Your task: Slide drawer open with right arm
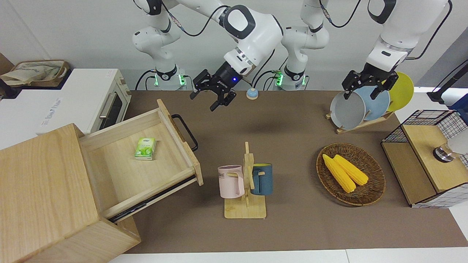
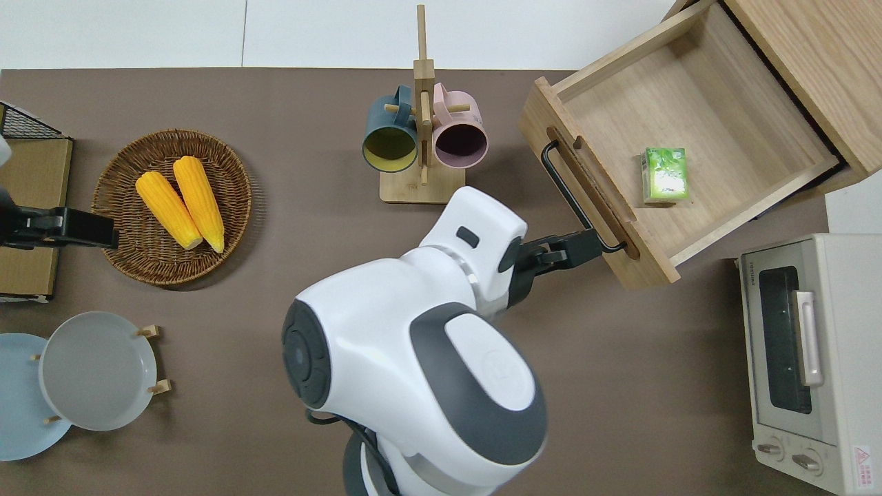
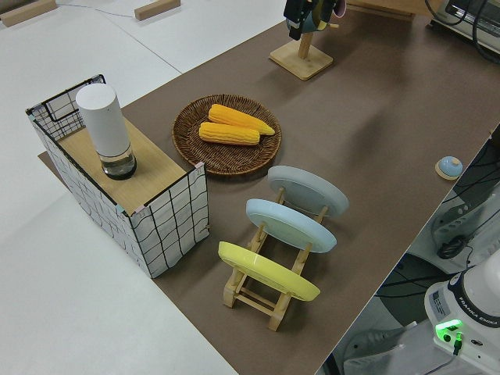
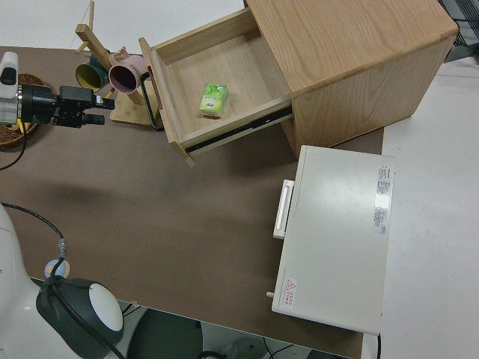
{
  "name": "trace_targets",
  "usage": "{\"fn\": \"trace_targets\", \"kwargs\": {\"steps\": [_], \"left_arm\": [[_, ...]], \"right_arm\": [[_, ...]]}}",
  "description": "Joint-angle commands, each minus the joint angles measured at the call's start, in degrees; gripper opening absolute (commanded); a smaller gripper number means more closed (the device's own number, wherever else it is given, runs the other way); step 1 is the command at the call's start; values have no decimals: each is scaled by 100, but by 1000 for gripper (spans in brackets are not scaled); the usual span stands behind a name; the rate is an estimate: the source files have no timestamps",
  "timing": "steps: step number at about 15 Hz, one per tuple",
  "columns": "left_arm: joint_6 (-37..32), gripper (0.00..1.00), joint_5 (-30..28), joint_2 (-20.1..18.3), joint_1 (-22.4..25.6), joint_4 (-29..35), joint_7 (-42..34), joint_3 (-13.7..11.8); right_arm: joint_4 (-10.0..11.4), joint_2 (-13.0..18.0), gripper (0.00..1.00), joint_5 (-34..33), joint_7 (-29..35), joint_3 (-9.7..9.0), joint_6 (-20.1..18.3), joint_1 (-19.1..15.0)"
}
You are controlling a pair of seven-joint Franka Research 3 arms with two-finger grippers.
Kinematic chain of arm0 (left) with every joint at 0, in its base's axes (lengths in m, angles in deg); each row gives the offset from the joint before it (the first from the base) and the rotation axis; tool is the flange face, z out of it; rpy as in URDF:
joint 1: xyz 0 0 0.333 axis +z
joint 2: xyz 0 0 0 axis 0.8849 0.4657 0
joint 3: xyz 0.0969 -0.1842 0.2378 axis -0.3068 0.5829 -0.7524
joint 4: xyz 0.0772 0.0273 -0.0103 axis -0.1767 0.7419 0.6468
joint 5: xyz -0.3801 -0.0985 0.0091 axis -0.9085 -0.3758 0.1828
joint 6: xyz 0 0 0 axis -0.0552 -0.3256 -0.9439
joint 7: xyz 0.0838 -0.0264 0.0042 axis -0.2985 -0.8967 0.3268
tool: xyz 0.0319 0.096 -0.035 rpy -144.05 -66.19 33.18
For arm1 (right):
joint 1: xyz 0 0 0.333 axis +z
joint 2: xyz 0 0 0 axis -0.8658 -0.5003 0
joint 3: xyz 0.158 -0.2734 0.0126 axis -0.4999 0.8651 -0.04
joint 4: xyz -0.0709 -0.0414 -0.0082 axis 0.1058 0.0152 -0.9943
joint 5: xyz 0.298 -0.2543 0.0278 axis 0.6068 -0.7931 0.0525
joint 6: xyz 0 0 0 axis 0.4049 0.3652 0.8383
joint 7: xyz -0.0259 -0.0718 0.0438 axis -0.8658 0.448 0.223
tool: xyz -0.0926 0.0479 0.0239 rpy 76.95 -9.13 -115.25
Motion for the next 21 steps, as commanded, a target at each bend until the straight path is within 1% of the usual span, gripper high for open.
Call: {"fn": "trace_targets", "kwargs": {"steps": [1, 5, 7, 10, 11, 12, 14, 16, 17, 21], "left_arm": [[3, 995, 72, 77, -99, -119, -49, -97], [3, 995, 63, 77, -99, -119, -49, -97], [3, 998, 63, 77, -99, -119, -49, -97], [3, 998, 63, 77, -99, -119, -49, -97], [3, 998, 63, 77, -99, -119, -49, -97], [3, 995, 71, 77, -99, -119, -49, -97], [3, 995, 71, 77, -99, -119, -49, -97], [3, 998, 63, 77, -99, -119, -49, -97], [3, 995, 71, 77, -99, -119, -49, -97], [3, 995, 72, 77, -99, -119, -49, -97]], "right_arm": [[104, 472, 985, 977, -11, -69, 288, -510], [104, 832, 985, 1847, -72, -60, 385, -976], [113, 999, 985, 2269, -361, -42, 438, -1231], [121, 1210, 987, 2771, -827, 45, 438, -1556], [130, 1272, 987, 2973, -924, 150, 438, -1635], [139, 1325, 987, 3218, -1073, 325, 438, -1671], [148, 1386, 987, 3737, -1538, 773, 446, -1671], [148, 1404, 987, 4142, -1934, 1151, 446, -1671], [148, 1413, 987, 4265, -2049, 1310, 446, -1671], [165, 1413, 987, 4749, -2375, 1846, 438, -1715]]}}
